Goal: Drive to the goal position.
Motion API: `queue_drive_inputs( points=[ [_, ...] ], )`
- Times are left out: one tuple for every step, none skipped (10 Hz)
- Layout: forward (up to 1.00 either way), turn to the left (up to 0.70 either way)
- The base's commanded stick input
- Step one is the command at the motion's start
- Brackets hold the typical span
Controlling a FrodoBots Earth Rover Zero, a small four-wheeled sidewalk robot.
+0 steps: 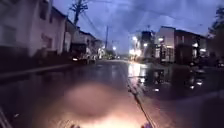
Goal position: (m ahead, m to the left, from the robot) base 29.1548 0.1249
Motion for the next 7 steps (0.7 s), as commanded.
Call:
queue_drive_inputs(
  points=[
    [0.50,0.00],
    [0.50,0.00],
    [0.50,0.00],
    [0.50,0.00],
    [0.50,0.00],
    [0.50,0.00],
    [0.50,0.00]
  ],
)
